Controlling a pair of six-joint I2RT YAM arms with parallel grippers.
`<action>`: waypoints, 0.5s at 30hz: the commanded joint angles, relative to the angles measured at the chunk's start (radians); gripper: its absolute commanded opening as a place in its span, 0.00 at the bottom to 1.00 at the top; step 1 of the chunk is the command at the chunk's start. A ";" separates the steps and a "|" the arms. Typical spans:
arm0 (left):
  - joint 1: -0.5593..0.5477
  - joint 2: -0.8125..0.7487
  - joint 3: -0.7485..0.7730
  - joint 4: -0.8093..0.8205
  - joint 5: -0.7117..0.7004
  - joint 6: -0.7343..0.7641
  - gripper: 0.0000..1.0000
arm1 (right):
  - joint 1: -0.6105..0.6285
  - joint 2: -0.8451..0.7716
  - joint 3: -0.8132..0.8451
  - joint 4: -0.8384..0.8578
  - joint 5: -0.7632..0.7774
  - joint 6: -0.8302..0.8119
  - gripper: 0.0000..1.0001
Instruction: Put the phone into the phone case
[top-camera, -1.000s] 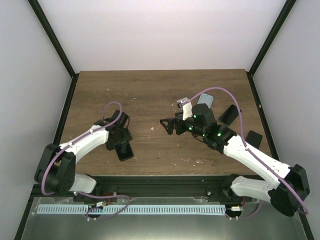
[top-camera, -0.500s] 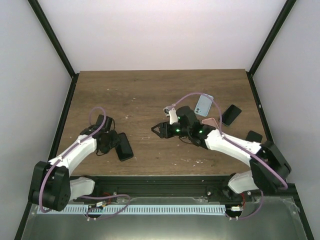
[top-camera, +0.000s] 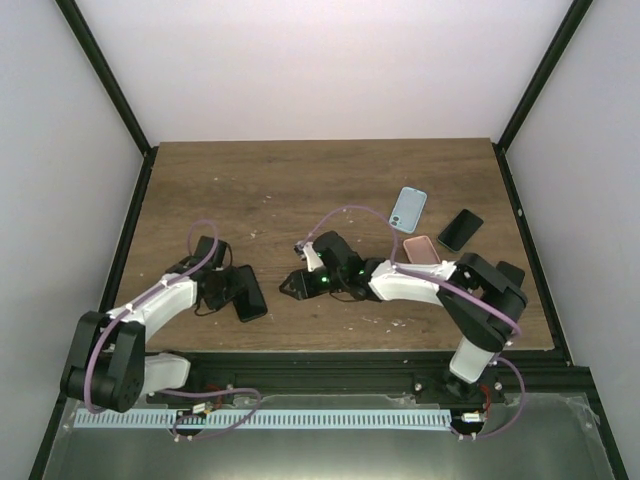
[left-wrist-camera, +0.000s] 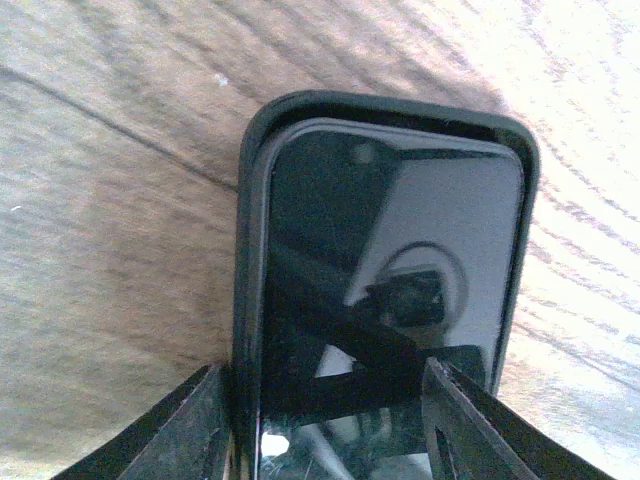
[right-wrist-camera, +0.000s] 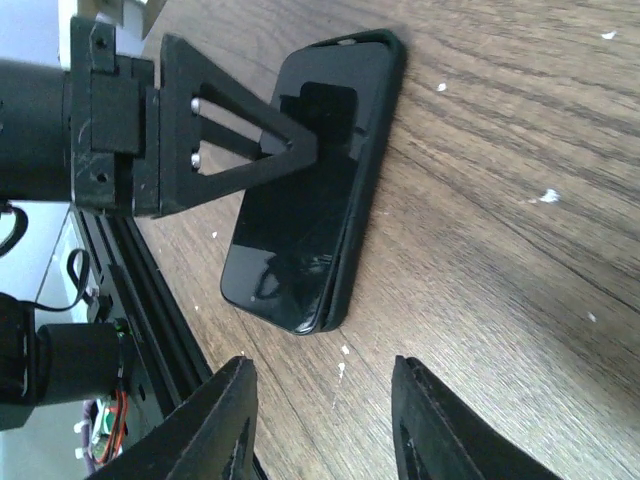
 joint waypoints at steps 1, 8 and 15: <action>0.003 0.039 -0.003 0.111 0.086 0.044 0.54 | 0.015 0.029 0.047 0.038 -0.013 -0.002 0.37; -0.030 0.094 0.034 0.200 0.164 0.064 0.50 | 0.043 0.054 0.045 0.004 0.031 -0.089 0.44; -0.025 0.104 0.084 0.113 0.190 0.050 0.57 | 0.125 0.127 0.109 -0.085 0.179 -0.171 0.68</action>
